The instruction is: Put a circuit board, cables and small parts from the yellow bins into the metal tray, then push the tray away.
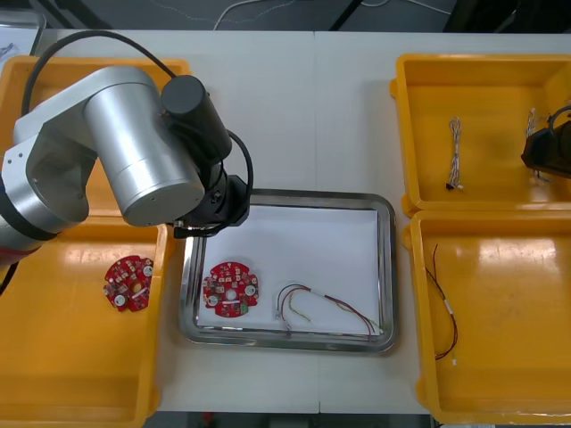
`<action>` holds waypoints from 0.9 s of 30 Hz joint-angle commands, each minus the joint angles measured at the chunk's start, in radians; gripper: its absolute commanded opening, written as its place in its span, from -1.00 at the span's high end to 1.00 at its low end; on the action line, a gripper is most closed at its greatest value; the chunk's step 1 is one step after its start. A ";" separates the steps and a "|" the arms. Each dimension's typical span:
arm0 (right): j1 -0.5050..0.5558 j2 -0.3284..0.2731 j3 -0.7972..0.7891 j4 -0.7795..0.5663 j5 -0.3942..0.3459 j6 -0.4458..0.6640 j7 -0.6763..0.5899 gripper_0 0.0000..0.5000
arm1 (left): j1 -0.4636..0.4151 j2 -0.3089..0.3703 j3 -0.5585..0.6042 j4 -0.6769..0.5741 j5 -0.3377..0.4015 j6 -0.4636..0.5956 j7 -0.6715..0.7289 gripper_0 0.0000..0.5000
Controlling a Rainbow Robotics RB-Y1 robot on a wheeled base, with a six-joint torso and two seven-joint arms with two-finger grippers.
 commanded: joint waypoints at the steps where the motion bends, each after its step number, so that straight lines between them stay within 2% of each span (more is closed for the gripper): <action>1: 0.007 -0.012 -0.053 -0.093 -0.010 0.083 0.053 1.00 | -0.052 -0.042 -0.024 0.029 -0.008 -0.011 -0.063 1.00; 9: 0.007 0.008 -0.081 -0.184 -0.028 0.201 0.045 1.00 | -0.067 -0.067 -0.078 0.114 -0.034 -0.057 -0.081 1.00; 14: 0.007 0.017 -0.085 -0.207 -0.033 0.224 0.050 0.97 | -0.079 -0.085 -0.090 0.156 -0.039 -0.061 -0.095 1.00; 15: 0.007 0.017 -0.084 -0.208 -0.033 0.223 0.051 0.88 | -0.082 -0.090 -0.098 0.166 -0.045 -0.061 -0.099 1.00; 17: 0.007 0.021 -0.084 -0.208 -0.030 0.221 0.054 0.10 | -0.087 -0.096 -0.113 0.181 -0.059 -0.062 -0.104 1.00; 18: 0.007 0.021 -0.085 -0.208 -0.028 0.218 0.054 -0.43 | -0.088 -0.100 -0.121 0.192 -0.065 -0.068 -0.107 1.00; 19: 0.007 0.022 -0.084 -0.208 -0.025 0.218 0.054 -0.69 | -0.088 -0.104 -0.124 0.201 -0.068 -0.076 -0.110 1.00; 23: 0.007 0.024 -0.085 -0.207 -0.016 0.218 0.048 -0.90 | -0.087 -0.107 -0.133 0.213 -0.073 -0.080 -0.121 1.00; 27: 0.001 0.024 -0.095 -0.195 -0.015 0.219 0.037 -0.91 | -0.087 -0.110 -0.141 0.215 -0.077 -0.079 -0.127 1.00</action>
